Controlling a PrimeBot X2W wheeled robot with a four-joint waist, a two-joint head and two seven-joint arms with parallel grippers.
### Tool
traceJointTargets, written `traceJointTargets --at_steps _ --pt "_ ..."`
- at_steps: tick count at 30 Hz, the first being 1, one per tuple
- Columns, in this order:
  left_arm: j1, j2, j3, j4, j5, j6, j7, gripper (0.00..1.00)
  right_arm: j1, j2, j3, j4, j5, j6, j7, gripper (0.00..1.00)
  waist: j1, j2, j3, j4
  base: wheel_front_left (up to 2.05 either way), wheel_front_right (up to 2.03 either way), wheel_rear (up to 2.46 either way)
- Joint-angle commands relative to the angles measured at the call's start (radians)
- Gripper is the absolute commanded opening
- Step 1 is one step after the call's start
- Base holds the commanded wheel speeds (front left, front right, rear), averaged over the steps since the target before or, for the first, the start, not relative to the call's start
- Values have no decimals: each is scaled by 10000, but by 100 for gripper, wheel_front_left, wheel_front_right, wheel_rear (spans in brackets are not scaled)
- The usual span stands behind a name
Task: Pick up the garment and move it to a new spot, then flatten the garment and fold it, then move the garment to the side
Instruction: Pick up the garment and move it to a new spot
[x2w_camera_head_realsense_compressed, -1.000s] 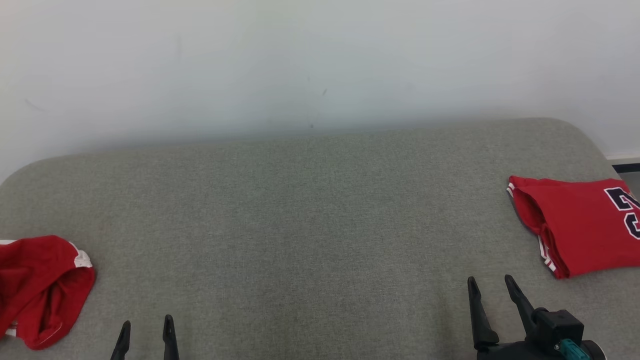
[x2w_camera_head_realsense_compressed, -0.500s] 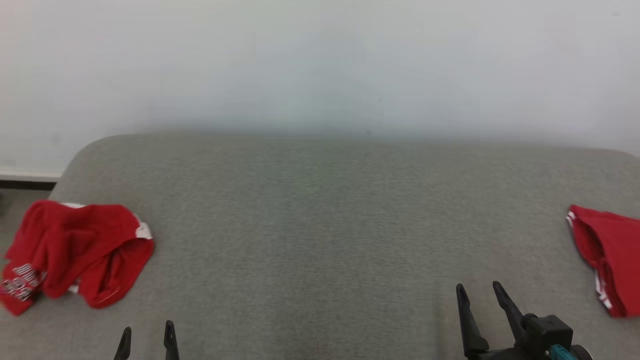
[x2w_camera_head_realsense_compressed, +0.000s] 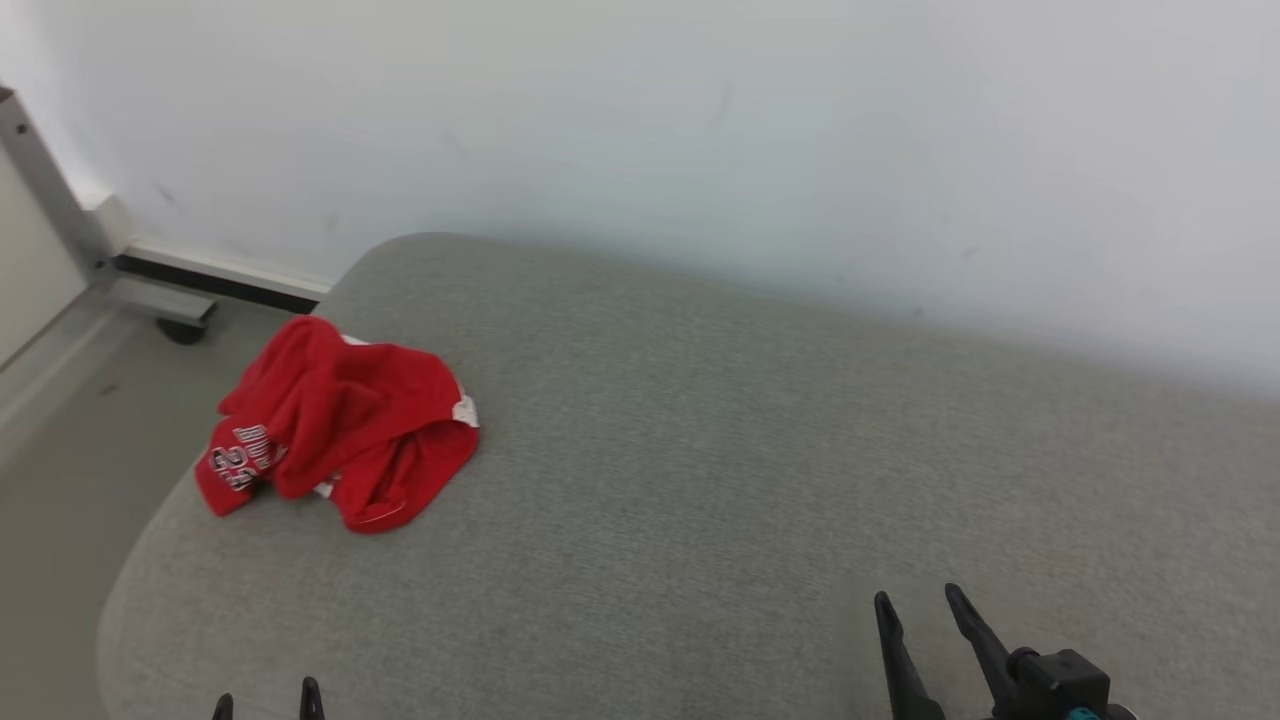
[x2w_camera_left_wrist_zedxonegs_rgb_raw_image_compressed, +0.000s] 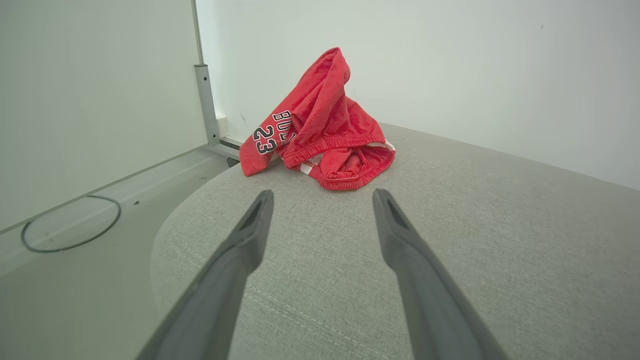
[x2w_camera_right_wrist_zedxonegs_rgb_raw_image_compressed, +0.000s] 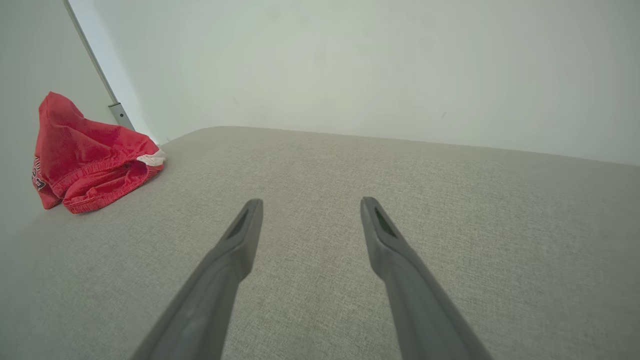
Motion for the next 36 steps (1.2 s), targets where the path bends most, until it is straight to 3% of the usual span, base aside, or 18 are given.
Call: traceJointTargets --at_steps 1,10,23,31,36 --pt "149 -12 48 1 57 28 -29 100 1 38 75 11 47 -28 -37 100 0 0 -212 745 0 0 0" --pt "271 -12 250 7 101 17 -29 100 103 35 319 121 235 -28 -99 100 0 0 -295 1386 0 0 0" --pt "-143 -14 349 358 -194 48 -29 100 -1 37 445 134 257 -28 -33 100 0 0 -148 1520 0 0 0" --pt "-1710 40 31 2180 -573 -405 313 100 58 35 475 26 176 -28 44 100 0 0 -39 1561 0 0 0" --pt "-3954 84 334 3830 -1636 -450 1846 100 9 31 573 -432 -163 -28 364 100 0 0 508 1352 0 0 0"
